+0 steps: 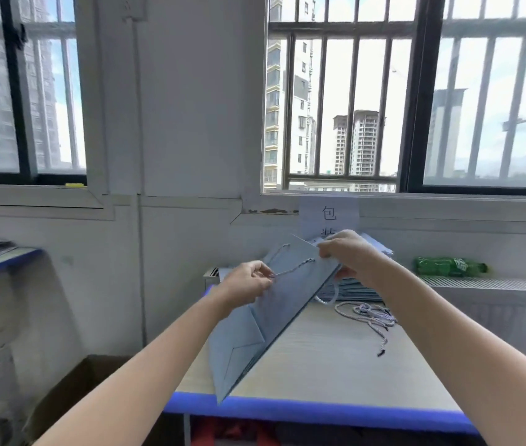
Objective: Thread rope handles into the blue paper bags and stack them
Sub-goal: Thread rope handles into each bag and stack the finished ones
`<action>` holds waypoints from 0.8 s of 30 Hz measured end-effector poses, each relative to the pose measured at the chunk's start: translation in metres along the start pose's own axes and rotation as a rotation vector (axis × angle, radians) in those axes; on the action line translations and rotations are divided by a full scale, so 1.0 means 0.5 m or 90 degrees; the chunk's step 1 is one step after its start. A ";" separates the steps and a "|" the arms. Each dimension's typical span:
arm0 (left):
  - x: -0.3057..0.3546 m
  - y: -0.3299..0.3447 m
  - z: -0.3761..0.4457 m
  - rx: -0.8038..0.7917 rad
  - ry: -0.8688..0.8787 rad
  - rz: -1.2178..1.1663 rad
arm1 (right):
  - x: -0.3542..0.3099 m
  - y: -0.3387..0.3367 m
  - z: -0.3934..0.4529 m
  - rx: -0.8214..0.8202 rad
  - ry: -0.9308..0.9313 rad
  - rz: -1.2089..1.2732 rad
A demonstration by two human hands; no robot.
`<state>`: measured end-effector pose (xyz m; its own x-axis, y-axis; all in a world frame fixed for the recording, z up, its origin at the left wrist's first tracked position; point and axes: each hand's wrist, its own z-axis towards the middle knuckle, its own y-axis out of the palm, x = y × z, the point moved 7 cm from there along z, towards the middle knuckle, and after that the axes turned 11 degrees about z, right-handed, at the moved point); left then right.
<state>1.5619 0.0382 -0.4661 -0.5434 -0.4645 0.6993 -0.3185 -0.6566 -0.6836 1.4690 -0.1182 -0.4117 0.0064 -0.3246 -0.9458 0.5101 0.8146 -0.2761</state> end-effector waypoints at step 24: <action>-0.180 0.254 0.161 -0.199 0.084 0.539 | 0.380 0.164 0.164 -0.368 -0.095 -0.588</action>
<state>1.6327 -0.0514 -0.5990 -0.7698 -0.6335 -0.0782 0.0415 0.0726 -0.9965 1.5827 -0.1526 -0.6002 -0.0474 -0.9481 -0.3144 -0.1077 0.3178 -0.9420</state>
